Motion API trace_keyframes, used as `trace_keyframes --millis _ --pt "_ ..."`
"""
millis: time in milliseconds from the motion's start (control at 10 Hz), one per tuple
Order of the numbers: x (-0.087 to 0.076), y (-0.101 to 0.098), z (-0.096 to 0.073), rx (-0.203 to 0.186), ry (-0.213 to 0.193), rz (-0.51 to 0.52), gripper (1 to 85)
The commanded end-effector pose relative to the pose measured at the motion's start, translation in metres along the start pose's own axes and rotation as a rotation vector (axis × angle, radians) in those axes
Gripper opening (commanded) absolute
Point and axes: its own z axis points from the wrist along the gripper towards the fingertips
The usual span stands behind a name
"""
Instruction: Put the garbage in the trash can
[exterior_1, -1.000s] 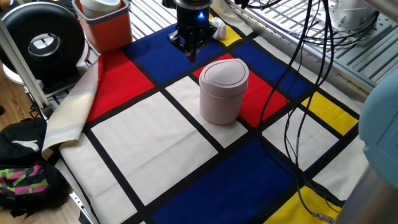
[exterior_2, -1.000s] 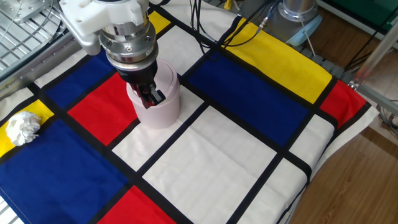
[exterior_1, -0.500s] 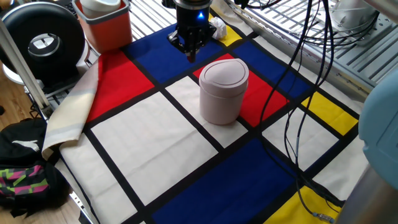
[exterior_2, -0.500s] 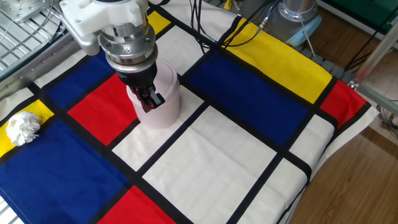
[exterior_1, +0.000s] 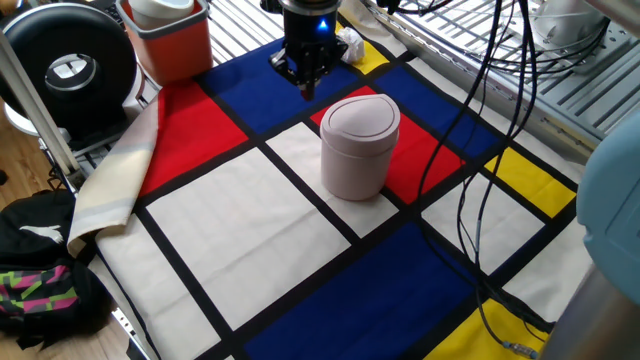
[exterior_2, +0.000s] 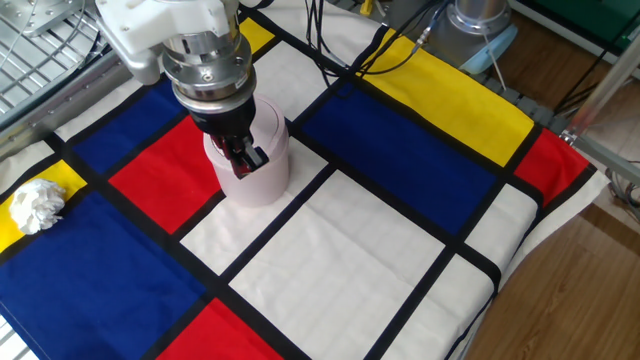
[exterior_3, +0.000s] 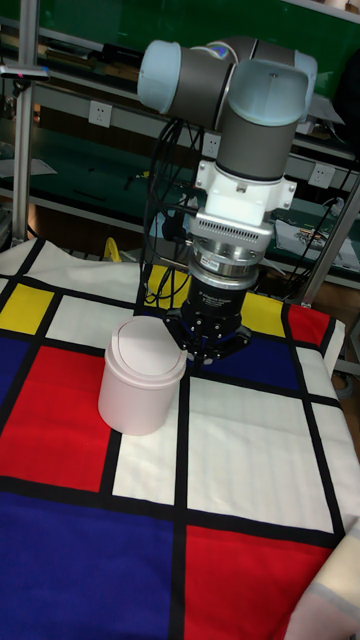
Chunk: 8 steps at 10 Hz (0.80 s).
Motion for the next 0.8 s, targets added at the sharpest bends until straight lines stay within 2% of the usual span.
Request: trace_keyframes --millis 0,200,300,500,700 --pt "-0.003 0.004 -0.002 -0.018 -0.011 0.002 1.0" --pt "-0.005 0.002 -0.002 -0.010 -0.021 0.029 1.0" --pt "-0.012 -0.002 -0.003 0.005 -0.048 0.046 1.0" --pt "-0.027 -0.003 -0.004 0.004 -0.105 0.079 1.0" --pt "-0.033 -0.011 -0.005 0.036 -0.129 0.092 1.0"
